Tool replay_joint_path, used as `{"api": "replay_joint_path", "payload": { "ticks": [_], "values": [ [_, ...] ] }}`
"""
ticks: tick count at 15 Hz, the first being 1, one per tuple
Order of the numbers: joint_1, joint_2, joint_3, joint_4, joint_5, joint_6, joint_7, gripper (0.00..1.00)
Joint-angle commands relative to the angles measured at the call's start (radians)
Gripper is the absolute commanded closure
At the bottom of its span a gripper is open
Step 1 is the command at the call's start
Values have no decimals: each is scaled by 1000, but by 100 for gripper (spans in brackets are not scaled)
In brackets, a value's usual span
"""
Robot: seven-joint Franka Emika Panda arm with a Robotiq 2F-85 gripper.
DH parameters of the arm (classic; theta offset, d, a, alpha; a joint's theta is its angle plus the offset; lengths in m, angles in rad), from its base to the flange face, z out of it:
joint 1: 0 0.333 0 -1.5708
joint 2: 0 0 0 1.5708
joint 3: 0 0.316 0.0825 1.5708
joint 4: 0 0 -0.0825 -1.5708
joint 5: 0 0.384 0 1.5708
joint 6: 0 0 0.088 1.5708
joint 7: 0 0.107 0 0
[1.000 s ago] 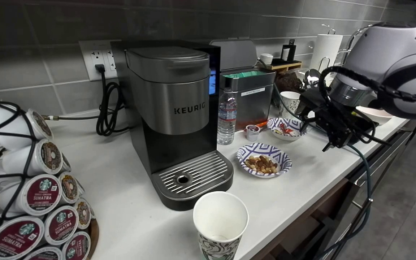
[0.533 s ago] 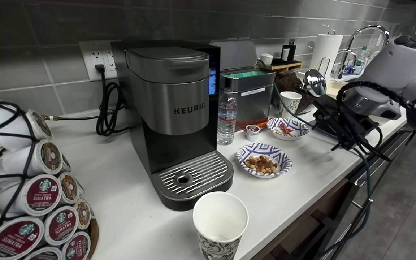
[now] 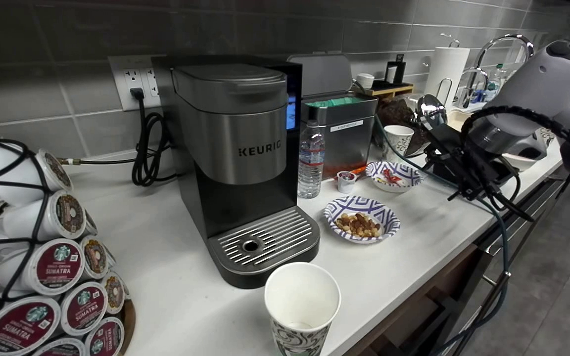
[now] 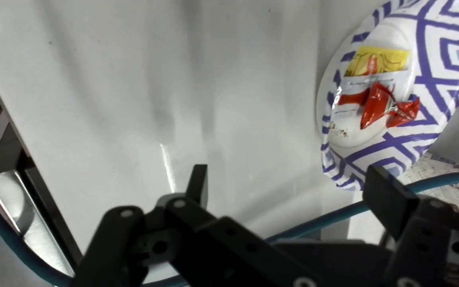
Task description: Transfer the contents of the white plate to the black pan
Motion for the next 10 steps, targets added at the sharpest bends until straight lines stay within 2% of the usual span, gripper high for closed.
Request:
{"api": "replay_joint_path", "payload": {
  "ticks": [1,4,6,7,9,10],
  "values": [
    [-1,44,-7,59,-2,15,16,0],
    [-13,84,-3,113,19,16,-5,1],
    [-24,110,9,132,43,20,-23,9],
    [-30,126,16,142,54,23,-32,17],
    [-36,151,29,158,71,24,-45,28],
    [-37,163,32,168,76,21,-49,43]
  ]
}}
